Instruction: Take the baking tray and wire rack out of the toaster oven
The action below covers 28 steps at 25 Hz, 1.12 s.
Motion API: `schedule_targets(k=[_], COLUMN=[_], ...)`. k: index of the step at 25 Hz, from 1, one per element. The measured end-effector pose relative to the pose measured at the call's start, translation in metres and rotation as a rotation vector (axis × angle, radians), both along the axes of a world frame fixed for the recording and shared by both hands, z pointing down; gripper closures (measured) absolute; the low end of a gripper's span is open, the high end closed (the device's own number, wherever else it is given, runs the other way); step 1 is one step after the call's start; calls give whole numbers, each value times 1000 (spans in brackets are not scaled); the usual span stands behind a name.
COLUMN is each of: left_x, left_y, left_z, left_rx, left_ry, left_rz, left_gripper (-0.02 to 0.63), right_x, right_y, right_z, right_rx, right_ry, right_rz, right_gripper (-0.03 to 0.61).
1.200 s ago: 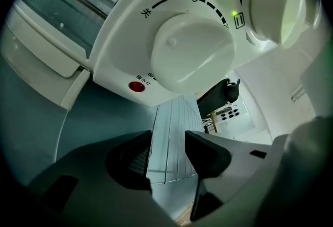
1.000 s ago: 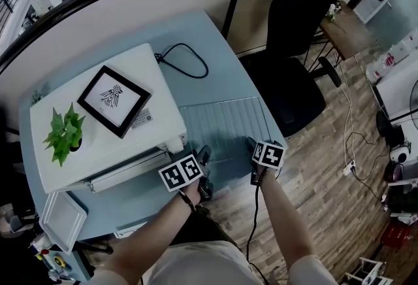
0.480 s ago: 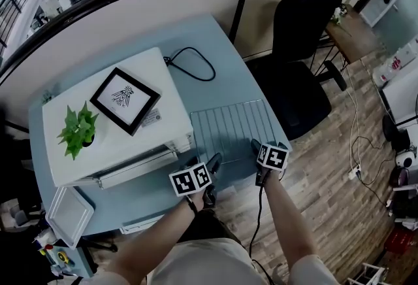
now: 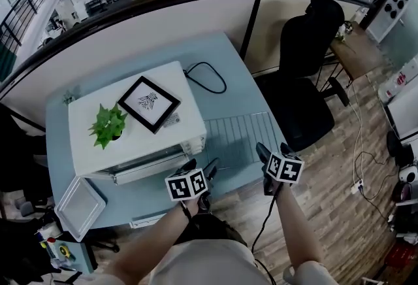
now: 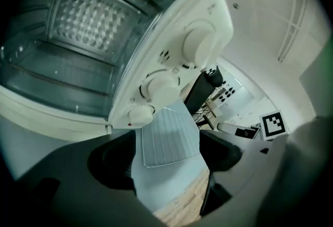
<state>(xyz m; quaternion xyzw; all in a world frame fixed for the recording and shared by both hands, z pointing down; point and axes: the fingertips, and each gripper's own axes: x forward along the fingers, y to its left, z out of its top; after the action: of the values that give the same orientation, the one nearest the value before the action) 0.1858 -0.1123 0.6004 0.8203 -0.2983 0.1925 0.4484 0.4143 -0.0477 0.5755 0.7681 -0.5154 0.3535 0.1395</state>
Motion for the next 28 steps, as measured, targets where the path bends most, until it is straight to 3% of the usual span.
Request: schedule_targets(k=[5, 9, 11, 18, 23, 28], left_x=[-29, -62, -82, -158, -215, -279], left_y=[-12, -16, -15, -16, -27, -35], left_z=[-50, -86, -103, -172, -223, -270], left_rx=[116, 229, 276, 519, 659, 811], left_ry=[36, 37, 36, -8, -37, -122], left_rz=[-2, -26, -37, -77, -154, -250], left_gripper=[241, 342, 347, 393, 431, 460], right_x=[-42, -86, -113, -198, -259, -318], right_y=[-24, -39, -45, -59, -74, -84], right_z=[-69, -116, -138, -211, -255, -295], right_rx=[134, 204, 238, 381, 484, 586], right_ry=[24, 64, 76, 67, 72, 65], right_rz=[-131, -269, -341, -524, -664, -783], right_gripper=[161, 172, 175, 228, 273, 319])
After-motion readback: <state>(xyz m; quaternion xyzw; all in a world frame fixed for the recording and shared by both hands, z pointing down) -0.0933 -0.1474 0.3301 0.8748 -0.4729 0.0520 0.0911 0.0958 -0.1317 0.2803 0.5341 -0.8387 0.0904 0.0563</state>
